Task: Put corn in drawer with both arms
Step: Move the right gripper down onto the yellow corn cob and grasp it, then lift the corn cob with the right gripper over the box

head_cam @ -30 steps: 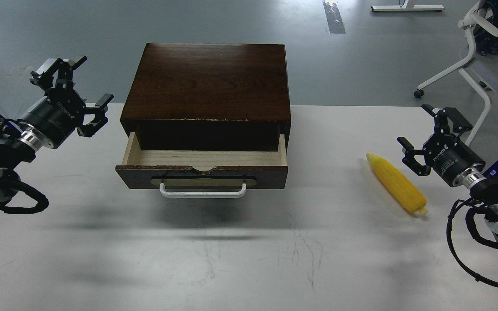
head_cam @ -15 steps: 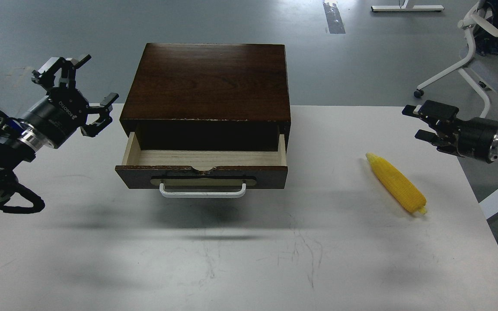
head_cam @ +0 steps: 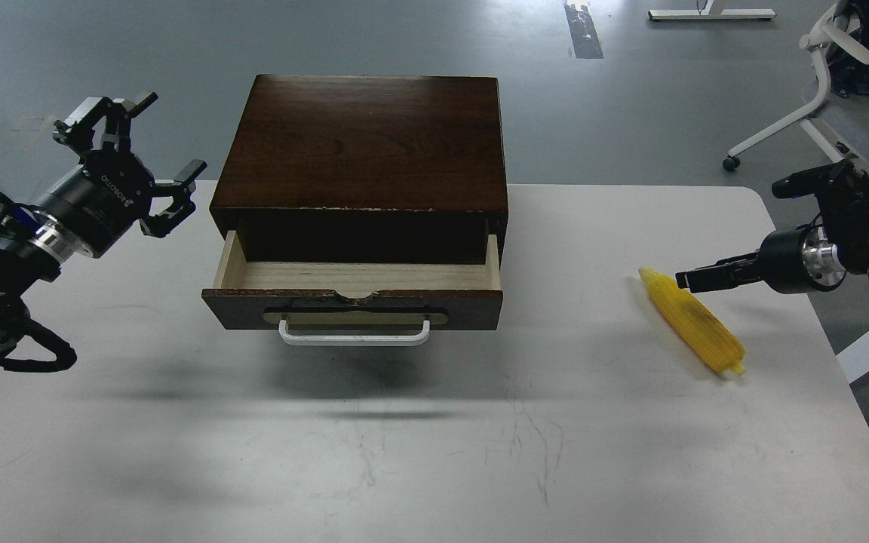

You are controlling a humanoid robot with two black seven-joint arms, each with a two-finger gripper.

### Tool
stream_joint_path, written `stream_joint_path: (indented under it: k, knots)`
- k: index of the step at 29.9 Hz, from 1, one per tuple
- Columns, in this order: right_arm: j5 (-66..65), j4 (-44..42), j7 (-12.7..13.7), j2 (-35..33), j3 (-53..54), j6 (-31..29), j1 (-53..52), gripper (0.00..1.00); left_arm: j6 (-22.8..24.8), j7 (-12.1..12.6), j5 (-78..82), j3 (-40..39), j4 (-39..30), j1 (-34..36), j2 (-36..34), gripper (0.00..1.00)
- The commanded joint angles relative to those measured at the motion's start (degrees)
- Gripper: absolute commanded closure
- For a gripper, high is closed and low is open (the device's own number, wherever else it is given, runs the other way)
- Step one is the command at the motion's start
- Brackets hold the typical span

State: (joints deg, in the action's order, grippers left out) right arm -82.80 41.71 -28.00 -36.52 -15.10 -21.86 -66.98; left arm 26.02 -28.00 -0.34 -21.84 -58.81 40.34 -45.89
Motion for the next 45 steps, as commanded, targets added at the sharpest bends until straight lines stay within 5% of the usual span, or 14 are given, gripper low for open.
stream_joint_path:
  k: [1, 13, 19, 22, 24, 25, 28, 35, 45]
  knots:
    - [-0.1, -0.8, 0.0, 2.6, -2.6, 0.4, 0.4, 0.00, 0.0, 0.0, 0.0, -0.1, 0.0, -0.1, -0.2, 0.01]
    - [-0.1, -1.4, 0.0, 3.6, -7.8, 2.1, 1.1, 0.01, -0.1, 0.0, 0.1, -0.7, 0.0, -0.1, -0.4, 0.01]
    - [-0.1, -0.9, 0.0, 3.6, -8.4, 2.1, 1.2, 0.11, 0.2, 0.0, 0.0, -0.9, 0.0, -0.2, -0.6, 0.01]
    - [-0.1, -0.8, 0.0, 3.6, -9.2, 2.1, 1.3, 0.34, 0.3, 0.0, 0.0, -0.9, 0.0, -0.3, -0.9, 0.01]
    - [-0.1, -0.6, 0.0, 3.6, -10.1, 2.1, 1.2, 0.64, 0.3, 0.0, -0.1, -1.0, 0.0, -0.3, -0.9, 0.01]
    - [0.0, -0.4, 0.0, 3.5, -10.4, 2.1, 1.2, 0.88, 0.4, 0.0, -0.1, -1.0, 0.0, -0.3, -0.9, 0.01]
    - [0.0, 1.4, 0.0, 2.4, -10.7, 2.1, 1.2, 1.00, 0.5, 0.0, -0.1, -1.1, 0.0, -0.2, -0.9, 0.01]
    - [0.2, 5.1, 0.0, -1.1, -10.5, 2.1, -0.9, 1.00, 0.5, 0.0, -0.1, -1.2, -0.1, -0.2, -1.0, 0.01]
    - [1.2, 12.6, 0.0, -1.4, -10.5, 1.0, -28.1, 1.00, 0.4, 0.0, -0.1, -1.9, -0.1, -0.2, -0.9, 0.01]
